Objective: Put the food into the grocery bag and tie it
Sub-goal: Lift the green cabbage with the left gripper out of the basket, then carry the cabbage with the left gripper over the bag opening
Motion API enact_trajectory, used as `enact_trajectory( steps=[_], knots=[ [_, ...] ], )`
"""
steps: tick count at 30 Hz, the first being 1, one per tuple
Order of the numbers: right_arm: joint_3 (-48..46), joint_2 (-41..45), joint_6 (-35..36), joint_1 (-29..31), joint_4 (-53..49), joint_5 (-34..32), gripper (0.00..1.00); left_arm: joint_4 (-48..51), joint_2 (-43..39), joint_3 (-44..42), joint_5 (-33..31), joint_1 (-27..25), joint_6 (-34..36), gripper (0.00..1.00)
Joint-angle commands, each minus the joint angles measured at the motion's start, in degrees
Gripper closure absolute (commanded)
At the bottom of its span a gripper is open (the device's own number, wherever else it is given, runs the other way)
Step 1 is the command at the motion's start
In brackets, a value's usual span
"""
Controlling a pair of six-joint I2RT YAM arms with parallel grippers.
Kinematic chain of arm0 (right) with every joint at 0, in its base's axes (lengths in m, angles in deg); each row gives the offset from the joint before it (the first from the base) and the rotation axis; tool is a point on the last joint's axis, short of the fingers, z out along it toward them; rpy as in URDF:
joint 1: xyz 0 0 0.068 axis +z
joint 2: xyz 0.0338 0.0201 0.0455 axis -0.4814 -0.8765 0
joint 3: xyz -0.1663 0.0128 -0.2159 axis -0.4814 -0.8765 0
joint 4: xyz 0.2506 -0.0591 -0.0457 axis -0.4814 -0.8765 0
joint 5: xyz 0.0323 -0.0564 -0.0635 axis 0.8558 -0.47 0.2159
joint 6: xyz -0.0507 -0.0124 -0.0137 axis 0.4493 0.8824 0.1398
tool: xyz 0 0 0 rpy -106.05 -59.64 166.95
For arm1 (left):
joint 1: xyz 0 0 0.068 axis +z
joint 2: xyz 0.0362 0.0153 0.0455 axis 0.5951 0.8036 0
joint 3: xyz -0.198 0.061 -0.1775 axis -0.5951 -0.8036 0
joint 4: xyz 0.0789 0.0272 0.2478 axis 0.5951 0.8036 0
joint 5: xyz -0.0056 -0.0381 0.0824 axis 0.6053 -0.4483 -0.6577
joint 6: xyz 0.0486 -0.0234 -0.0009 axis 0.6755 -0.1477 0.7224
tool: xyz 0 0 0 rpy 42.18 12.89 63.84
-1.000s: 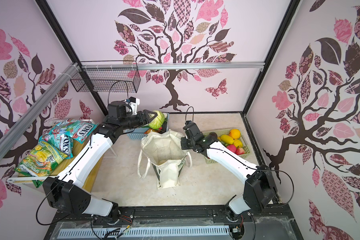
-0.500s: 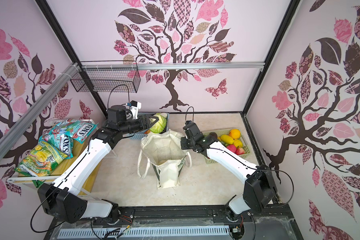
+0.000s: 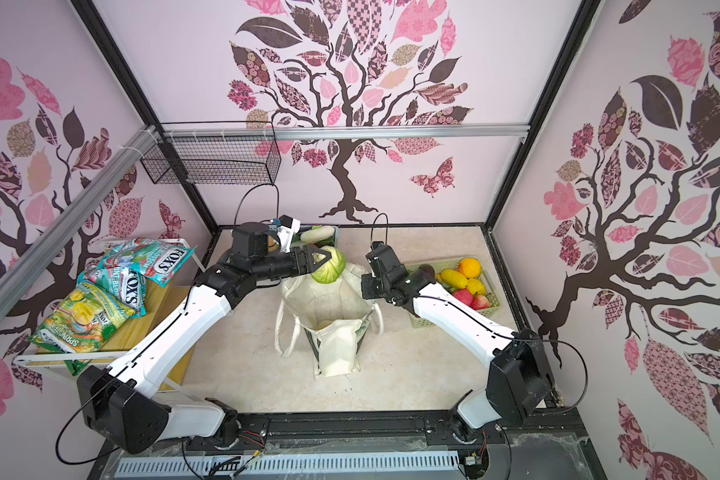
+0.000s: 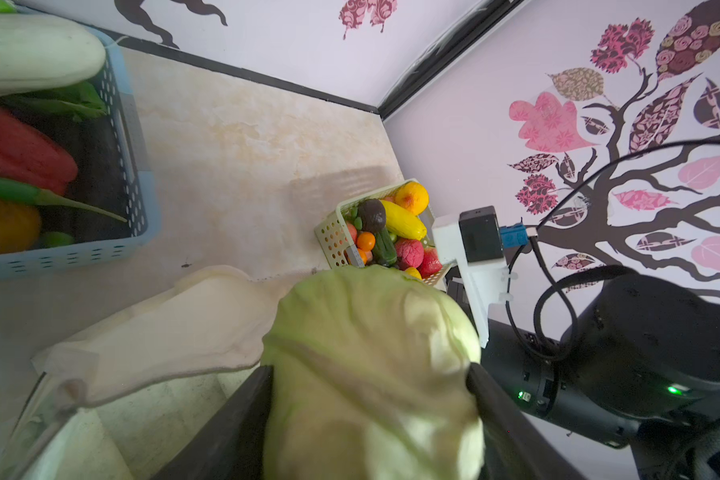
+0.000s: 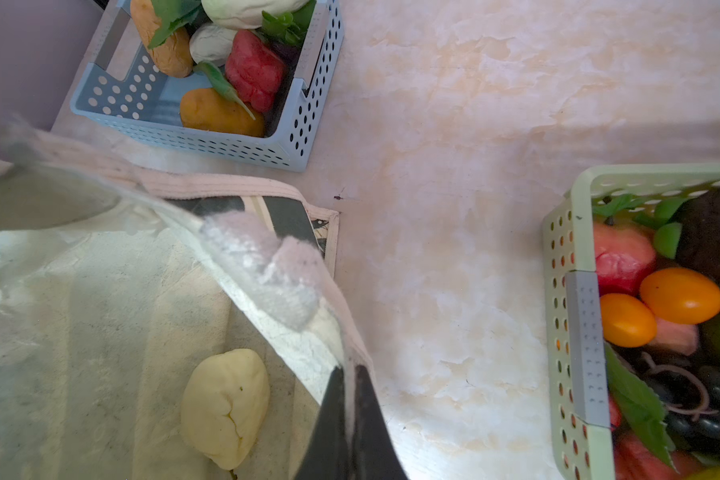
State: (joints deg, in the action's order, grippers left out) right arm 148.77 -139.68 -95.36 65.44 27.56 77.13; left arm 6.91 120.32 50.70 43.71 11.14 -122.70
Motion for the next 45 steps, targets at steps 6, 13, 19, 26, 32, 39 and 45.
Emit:
enact_trajectory(
  steps=[6,13,19,26,32,39,45],
  knots=[
    [-1.9,-0.4,-0.7,0.2,-1.0,0.5,1.00,1.7,-0.5,-1.5,-3.4,-5.1,3.4,0.30],
    [-2.0,0.4,-0.3,0.2,-1.4,-0.7,1.00,4.2,-0.4,-3.1,-6.8,-7.7,5.4,0.30],
    [-1.8,0.7,-0.3,0.2,-1.7,-1.2,1.00,4.1,-0.5,-6.1,-8.3,-8.7,5.5,0.30],
    [-1.7,1.1,-0.2,0.1,-1.8,-1.2,1.00,4.1,0.4,-8.4,-9.4,-9.6,5.7,0.30],
    [-1.9,1.5,-0.1,0.1,-1.9,-1.4,1.00,4.2,2.1,-9.6,-10.4,-10.4,5.9,0.30],
    [-1.5,1.9,0.2,0.1,-2.1,-1.6,1.00,4.5,4.1,-10.8,-12.0,-11.2,6.2,0.30],
    [-0.7,2.3,0.3,0.2,-2.2,-1.3,1.00,4.7,6.1,-11.5,-13.0,-11.5,6.6,0.30]
  ],
)
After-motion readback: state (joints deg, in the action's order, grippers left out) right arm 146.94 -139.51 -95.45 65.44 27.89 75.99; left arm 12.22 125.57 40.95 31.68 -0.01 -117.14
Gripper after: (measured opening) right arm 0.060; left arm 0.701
